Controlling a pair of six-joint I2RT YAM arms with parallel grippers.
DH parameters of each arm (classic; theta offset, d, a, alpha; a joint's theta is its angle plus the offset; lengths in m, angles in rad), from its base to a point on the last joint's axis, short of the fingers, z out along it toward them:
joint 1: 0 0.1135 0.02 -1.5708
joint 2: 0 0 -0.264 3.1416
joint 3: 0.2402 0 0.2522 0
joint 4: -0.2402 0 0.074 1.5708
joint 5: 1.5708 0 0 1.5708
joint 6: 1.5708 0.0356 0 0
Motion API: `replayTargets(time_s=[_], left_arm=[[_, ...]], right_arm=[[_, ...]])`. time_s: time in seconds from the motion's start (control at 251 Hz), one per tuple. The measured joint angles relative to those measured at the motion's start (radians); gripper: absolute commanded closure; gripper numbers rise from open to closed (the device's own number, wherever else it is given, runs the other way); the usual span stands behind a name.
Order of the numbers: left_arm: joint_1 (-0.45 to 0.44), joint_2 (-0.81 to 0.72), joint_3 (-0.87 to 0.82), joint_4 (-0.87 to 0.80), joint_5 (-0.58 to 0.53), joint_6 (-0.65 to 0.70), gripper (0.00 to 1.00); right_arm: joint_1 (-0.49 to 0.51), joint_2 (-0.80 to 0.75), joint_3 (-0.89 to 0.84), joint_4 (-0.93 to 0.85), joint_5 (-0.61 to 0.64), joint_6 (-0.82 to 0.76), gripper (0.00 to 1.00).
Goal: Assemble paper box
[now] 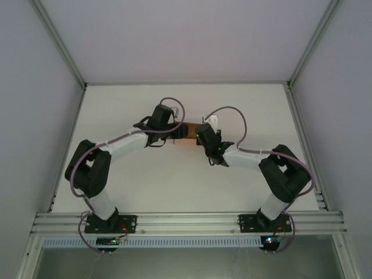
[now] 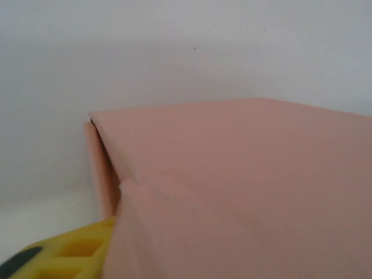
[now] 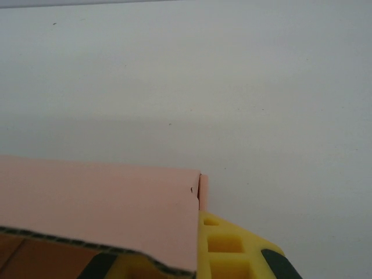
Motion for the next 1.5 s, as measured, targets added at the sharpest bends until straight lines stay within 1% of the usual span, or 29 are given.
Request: replayTargets(time_s=[0.024, 0.092, 0.156, 0.212, 0.235, 0.243, 0.447, 0.619, 0.774, 0.846, 0.966, 1.018, 1.066, 1.102, 1.153, 1.181, 1.249, 1.413, 1.501], left_arm=[[0.002, -0.011, -0.001, -0.011, 0.001, -0.001, 0.37], [0.008, -0.042, -0.002, -0.037, 0.006, -0.003, 0.31], [0.019, -0.071, -0.005, -0.057, 0.009, -0.006, 0.22], [0.034, -0.093, -0.007, -0.077, 0.012, -0.005, 0.12], [0.041, -0.103, -0.007, -0.086, 0.012, -0.011, 0.02], [0.044, -0.106, -0.007, -0.089, 0.013, -0.008, 0.0], [0.119, -0.144, -0.008, -0.117, 0.014, -0.038, 0.0], [0.164, -0.09, -0.004, -0.114, 0.051, -0.07, 0.0], [0.176, 0.023, -0.004, -0.095, 0.139, -0.1, 0.13], [0.175, 0.066, -0.016, -0.059, 0.193, -0.121, 0.17], [0.175, 0.11, -0.035, -0.011, 0.261, -0.146, 0.27], [0.177, 0.124, -0.037, 0.01, 0.278, -0.156, 0.28], [0.179, 0.134, -0.037, 0.026, 0.287, -0.157, 0.34], [0.18, 0.14, -0.037, 0.035, 0.295, -0.155, 0.36], [0.183, 0.147, -0.037, 0.046, 0.304, -0.157, 0.42], [0.183, 0.15, -0.037, 0.05, 0.31, -0.157, 0.42], [0.184, 0.158, -0.037, 0.06, 0.314, -0.153, 0.46], [0.204, 0.197, -0.04, 0.066, 0.315, -0.149, 0.48], [0.212, 0.201, -0.042, 0.072, 0.328, -0.148, 0.53]], right_arm=[[0.002, 0.0, -0.006, 0.01, 0.0, 0.0, 0.96], [0.005, 0.0, -0.026, 0.038, 0.004, 0.0, 0.96], [0.009, -0.002, -0.042, 0.065, 0.007, 0.0, 0.96], [0.014, -0.002, -0.052, 0.086, 0.007, 0.0, 0.96], [0.017, -0.002, -0.056, 0.093, 0.008, 0.0, 0.96], [0.018, -0.002, -0.058, 0.096, 0.009, 0.0, 0.96], [0.04, -0.002, -0.086, 0.142, 0.033, -0.001, 0.94], [0.072, 0.003, -0.109, 0.171, 0.067, -0.01, 0.91], [0.106, 0.031, -0.114, 0.171, 0.075, -0.021, 0.88], [0.12, 0.043, -0.119, 0.168, 0.074, -0.023, 0.87], [0.137, 0.06, -0.125, 0.129, 0.074, -0.017, 0.81], [0.142, 0.062, -0.126, 0.123, 0.075, -0.013, 0.78], [0.144, 0.061, -0.127, 0.121, 0.074, -0.008, 0.74], [0.145, 0.059, -0.13, 0.121, 0.073, -0.005, 0.71], [0.147, 0.048, -0.141, 0.12, 0.07, 0.002, 0.63], [0.15, 0.038, -0.149, 0.117, 0.063, 0.006, 0.6], [0.153, 0.002, -0.172, 0.081, 0.045, 0.016, 0.56], [0.151, -0.119, -0.206, -0.082, 0.01, 0.055, 0.42], [0.149, -0.204, -0.22, -0.162, -0.006, 0.068, 0.3]])
